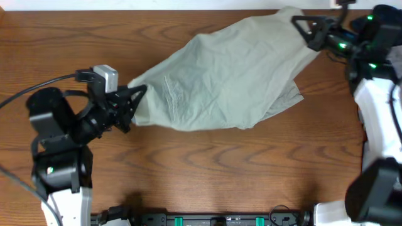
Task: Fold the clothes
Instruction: 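Lift the pants with both grippers and swing them flat onto the table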
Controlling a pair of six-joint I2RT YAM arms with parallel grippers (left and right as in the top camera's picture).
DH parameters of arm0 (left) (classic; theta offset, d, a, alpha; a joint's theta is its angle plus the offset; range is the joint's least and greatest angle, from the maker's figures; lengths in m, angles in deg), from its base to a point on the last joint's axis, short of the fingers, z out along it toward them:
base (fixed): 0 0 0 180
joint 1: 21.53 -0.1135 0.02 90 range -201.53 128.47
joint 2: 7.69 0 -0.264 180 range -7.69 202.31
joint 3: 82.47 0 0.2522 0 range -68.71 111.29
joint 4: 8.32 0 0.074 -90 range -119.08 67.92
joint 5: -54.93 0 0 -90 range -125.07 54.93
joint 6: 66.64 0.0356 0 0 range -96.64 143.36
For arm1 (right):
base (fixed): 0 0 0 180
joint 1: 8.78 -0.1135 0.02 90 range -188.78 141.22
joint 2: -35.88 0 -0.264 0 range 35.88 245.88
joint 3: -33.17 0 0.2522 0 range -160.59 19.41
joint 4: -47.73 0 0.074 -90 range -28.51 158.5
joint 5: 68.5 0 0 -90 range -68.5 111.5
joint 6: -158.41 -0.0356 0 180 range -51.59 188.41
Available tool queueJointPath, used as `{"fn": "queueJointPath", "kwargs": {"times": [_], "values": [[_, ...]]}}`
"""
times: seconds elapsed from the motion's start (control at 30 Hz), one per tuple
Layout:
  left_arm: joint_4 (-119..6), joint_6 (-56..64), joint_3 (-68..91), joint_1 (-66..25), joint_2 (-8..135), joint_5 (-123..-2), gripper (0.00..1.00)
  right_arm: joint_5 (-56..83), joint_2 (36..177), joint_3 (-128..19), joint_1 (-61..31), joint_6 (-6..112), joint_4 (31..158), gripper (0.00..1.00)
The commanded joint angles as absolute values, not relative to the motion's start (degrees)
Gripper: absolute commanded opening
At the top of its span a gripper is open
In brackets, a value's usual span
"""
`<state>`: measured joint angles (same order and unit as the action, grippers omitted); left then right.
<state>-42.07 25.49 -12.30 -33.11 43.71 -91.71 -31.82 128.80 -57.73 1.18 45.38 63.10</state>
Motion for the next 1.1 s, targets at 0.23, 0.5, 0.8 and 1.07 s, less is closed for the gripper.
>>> {"fn": "queueJointPath", "kwargs": {"times": [0.23,0.5,0.8,1.07], "values": [[-39.9,15.5,3.6,-33.4,37.4,-91.4,0.06,-21.2,112.9,-58.2,4.7,51.5,72.7,0.01],[-41.8,15.7,14.1,-33.4,34.3,-91.4,0.06,-20.8,103.1,-58.2,11.1,48.9,73.1,0.02],[-43.9,15.9,24.6,-33.4,34.2,-88.9,0.06,-20.5,93.5,-58.3,13.9,48.5,73.1,0.01],[-52.4,22.0,25.5,-33.4,35.7,-73.2,0.06,-20.5,94.0,-58.3,14.4,48.5,72.9,0.01]]}}
